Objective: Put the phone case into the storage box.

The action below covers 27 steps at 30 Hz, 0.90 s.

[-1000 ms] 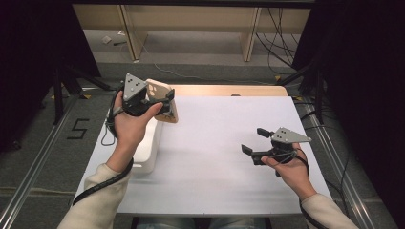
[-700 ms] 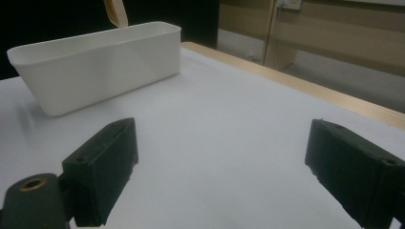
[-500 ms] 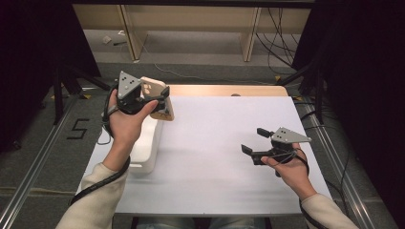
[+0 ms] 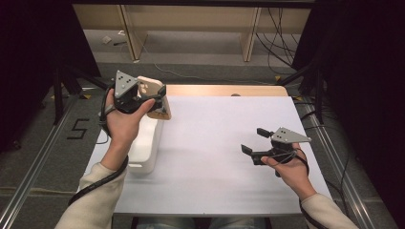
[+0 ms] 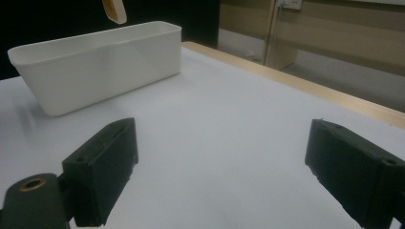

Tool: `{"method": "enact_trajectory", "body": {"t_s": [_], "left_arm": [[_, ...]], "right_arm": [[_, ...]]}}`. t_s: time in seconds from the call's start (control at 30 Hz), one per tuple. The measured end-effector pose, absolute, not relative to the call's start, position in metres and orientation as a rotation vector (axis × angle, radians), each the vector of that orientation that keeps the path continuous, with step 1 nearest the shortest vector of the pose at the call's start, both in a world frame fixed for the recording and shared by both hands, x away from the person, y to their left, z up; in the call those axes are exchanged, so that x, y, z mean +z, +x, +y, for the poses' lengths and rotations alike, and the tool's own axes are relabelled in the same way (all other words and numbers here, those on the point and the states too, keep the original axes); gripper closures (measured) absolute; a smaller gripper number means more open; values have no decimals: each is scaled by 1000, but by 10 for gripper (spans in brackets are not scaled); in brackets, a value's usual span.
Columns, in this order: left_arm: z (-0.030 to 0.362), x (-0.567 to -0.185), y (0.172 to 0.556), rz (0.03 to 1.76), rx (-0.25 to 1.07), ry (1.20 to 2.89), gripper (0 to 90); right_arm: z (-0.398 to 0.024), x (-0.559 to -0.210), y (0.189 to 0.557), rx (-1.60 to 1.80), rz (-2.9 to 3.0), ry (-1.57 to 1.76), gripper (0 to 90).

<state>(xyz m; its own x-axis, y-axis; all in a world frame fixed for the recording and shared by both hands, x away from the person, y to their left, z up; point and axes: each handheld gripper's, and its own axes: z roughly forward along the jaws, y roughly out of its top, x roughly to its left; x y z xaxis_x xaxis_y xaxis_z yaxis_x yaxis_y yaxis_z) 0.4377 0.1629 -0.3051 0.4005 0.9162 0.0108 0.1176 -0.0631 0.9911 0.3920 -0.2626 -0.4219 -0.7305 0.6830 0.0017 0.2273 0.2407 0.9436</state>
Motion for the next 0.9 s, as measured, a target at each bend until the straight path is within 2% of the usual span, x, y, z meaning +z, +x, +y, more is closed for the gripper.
{"method": "enact_trajectory", "body": {"t_s": [0.9], "left_arm": [[175, -307, 442, 1002, 896, 1493, 104]], "right_arm": [[-262, -422, 392, 1497, 2108, 834, 119]]}}
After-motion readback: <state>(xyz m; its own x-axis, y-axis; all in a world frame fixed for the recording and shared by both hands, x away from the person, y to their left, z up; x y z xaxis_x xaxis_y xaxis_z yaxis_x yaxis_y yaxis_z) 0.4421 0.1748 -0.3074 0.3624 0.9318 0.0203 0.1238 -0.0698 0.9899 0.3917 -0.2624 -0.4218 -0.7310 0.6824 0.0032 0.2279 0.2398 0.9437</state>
